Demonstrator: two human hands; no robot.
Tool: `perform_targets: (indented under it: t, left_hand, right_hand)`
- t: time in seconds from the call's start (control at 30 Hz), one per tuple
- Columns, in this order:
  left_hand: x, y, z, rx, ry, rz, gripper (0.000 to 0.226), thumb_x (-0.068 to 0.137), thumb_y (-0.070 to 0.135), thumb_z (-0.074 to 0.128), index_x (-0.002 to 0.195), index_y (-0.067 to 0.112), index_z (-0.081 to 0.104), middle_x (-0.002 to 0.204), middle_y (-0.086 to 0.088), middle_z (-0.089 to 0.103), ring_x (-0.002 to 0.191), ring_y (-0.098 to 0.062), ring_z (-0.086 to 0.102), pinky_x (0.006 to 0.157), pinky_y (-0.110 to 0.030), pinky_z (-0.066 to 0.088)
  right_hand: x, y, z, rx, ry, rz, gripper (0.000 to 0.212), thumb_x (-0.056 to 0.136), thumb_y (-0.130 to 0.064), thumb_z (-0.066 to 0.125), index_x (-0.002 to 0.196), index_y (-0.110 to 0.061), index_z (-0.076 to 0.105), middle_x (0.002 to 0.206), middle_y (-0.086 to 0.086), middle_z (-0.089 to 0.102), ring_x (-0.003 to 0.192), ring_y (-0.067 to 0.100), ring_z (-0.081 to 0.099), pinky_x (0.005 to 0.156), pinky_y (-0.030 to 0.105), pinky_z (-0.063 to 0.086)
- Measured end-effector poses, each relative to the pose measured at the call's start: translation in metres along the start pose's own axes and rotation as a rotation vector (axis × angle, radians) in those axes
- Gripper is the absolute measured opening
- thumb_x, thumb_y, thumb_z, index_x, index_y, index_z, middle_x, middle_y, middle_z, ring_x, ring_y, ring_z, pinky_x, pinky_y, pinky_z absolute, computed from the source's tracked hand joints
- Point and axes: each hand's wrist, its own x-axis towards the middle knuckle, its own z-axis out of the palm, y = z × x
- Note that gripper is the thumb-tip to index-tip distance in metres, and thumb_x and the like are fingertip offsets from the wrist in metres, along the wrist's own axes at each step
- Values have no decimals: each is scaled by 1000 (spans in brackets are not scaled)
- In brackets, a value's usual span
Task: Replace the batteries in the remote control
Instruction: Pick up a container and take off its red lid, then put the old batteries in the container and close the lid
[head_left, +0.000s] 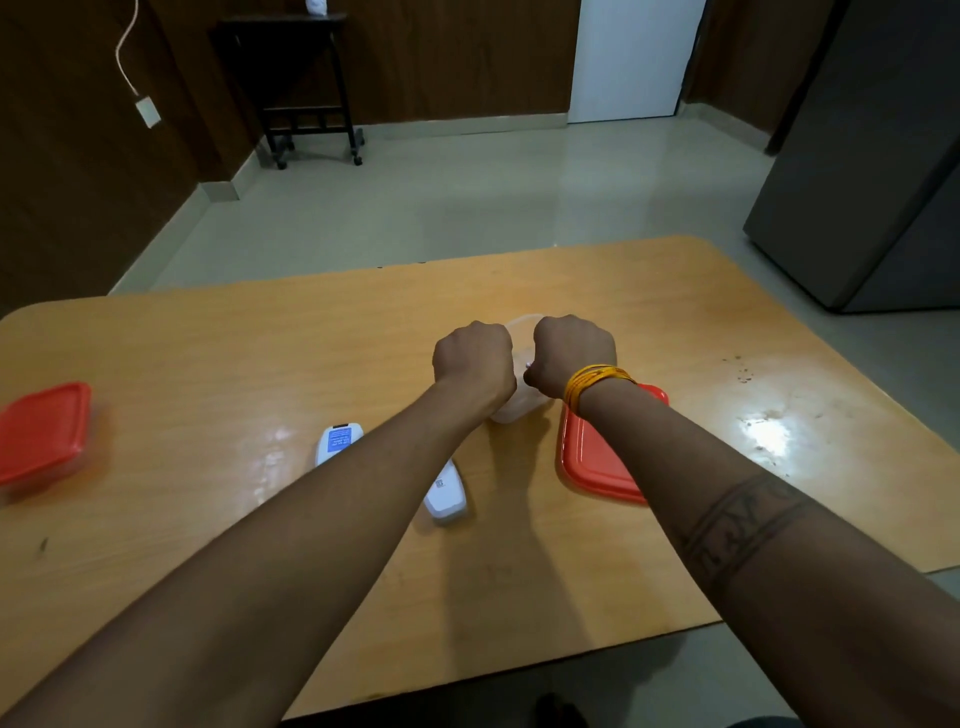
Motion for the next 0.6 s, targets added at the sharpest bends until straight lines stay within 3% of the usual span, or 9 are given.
perform_targets:
  t: [0.1,0.2,0.3,0.4,0.5,0.6]
  left_hand:
    - [0,-2,1,-34,13,3,36,89,16,70,67,19,42,68,-1,43,72,-27,53,60,-31,38]
    - [-5,-8,-5,-140,70,-16,22,91,27,71,79,15,57,75,-1,53,75,-29,56,63,-31,40]
    - [-23,-15,-5,-219,210,17,29,95,39,63,99,11,72,92,-5,70,83,-32,67,68,-33,50]
    - [-57,-8,-2,-340,304,48,33,96,43,60,103,15,77,101,-6,77,91,-33,72,74,-37,57]
    - [-88,11,5,-589,250,18,24,91,37,64,98,21,81,94,-2,80,90,-28,74,78,-37,58]
    - [-108,33,17,-734,102,53,29,89,27,66,113,16,79,110,-7,80,101,-28,75,93,-40,57]
  right_hand:
    - [-2,3,-3,42,-6,22,20,89,-24,70,85,-15,53,98,11,68,81,33,59,67,34,43]
    - [-8,11,-9,187,43,84,18,85,-25,68,82,-10,60,92,11,68,76,35,57,65,32,43]
    - [-28,26,-14,375,211,165,19,82,-27,64,88,-12,74,90,13,74,80,38,65,65,33,50]
    - [-62,46,-13,535,346,276,20,82,-33,62,90,-19,74,90,7,76,85,33,69,72,39,59]
    - [-91,65,-3,614,322,409,25,80,-36,61,94,-21,75,96,7,75,86,31,68,76,41,60]
    - [-112,77,6,593,195,503,32,82,-32,61,108,-17,73,117,12,66,95,36,66,83,43,57]
